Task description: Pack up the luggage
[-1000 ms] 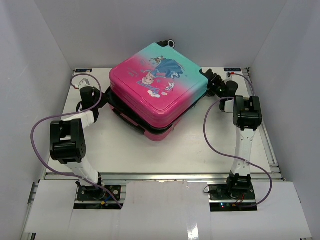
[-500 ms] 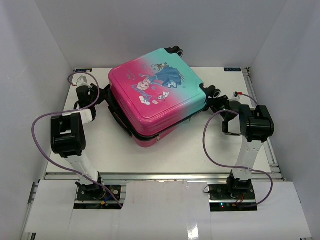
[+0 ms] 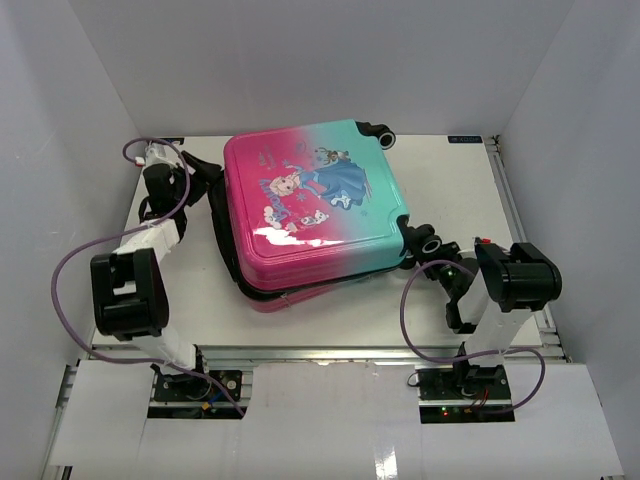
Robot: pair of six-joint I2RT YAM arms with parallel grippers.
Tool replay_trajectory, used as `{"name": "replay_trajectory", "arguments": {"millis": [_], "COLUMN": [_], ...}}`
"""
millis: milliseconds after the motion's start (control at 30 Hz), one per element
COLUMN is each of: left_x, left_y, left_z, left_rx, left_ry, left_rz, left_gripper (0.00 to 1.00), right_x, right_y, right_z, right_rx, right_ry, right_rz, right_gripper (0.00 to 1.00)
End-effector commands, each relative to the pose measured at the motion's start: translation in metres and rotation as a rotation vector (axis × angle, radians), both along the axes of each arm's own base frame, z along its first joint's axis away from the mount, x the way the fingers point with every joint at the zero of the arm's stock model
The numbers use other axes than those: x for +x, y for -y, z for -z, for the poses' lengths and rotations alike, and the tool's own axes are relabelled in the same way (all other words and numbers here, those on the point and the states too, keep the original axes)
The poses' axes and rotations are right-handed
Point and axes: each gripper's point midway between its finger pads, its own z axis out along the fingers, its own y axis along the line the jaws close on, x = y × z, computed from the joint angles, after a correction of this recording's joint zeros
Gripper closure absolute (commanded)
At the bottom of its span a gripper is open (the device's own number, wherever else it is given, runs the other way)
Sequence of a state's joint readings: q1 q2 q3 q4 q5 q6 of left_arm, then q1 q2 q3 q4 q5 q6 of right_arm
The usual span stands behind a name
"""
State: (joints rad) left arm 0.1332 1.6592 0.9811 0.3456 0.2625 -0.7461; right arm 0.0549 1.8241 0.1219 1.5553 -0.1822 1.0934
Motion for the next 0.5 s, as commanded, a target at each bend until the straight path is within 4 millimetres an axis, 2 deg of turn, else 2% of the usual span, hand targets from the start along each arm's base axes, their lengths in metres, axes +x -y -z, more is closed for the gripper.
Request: {"name": "replay_trajectory", "arguments": {"millis": [0, 100, 167, 200, 233, 267, 333, 367, 467], "left_x": [-0.017, -0.026, -0.035, -0.040, -0.049, -0.056, -0.071, -0.075, -0.077], "left_y": [-0.014, -0.016, -0.025, -0.034, -0.040, -0.049, -0.068, -0.073, -0.084], "left_z": [-0.082, -0.080, -0.065, -0.057, -0.044, -0.035, -0.021, -0.014, -0.007], "left_rx": [0.056, 0.065, 0.078, 0.090, 0.086, 0.092, 0.109, 0.107, 0.086], "left_ry": [0.054, 0.013, -0.026, -0.049, -0.088, -0.107, -0.126, -0.116, -0.103], "left_rz": [-0.137, -0.153, -0.206, -0.261, -0.302, -0.362, -0.482, -0.502, -0.532], "left_gripper": [0.11, 0.20, 0.43, 0.54, 0.73, 0.84, 1.00, 1.00, 1.00], "right_x": [-0.032, -0.009, 0.004, 0.008, 0.013, 0.018, 0.027, 0.027, 0.040], "right_y": [-0.028, -0.011, 0.015, 0.021, 0.032, 0.038, 0.049, 0.057, 0.068], "right_z": [0.005, 0.011, 0.019, 0.011, 0.012, 0.007, -0.005, 0.001, -0.008], "right_rx": [-0.089, -0.200, -0.277, -0.288, -0.321, -0.346, -0.395, -0.430, -0.445], "right_ry": [0.007, -0.052, -0.142, -0.146, -0.173, -0.179, -0.190, -0.234, -0.230], "right_rz": [-0.178, -0.091, 0.036, 0.061, 0.101, 0.127, 0.167, 0.171, 0.174], "right_gripper": [0.74, 0.69, 0.52, 0.48, 0.42, 0.39, 0.36, 0.35, 0.34]}}
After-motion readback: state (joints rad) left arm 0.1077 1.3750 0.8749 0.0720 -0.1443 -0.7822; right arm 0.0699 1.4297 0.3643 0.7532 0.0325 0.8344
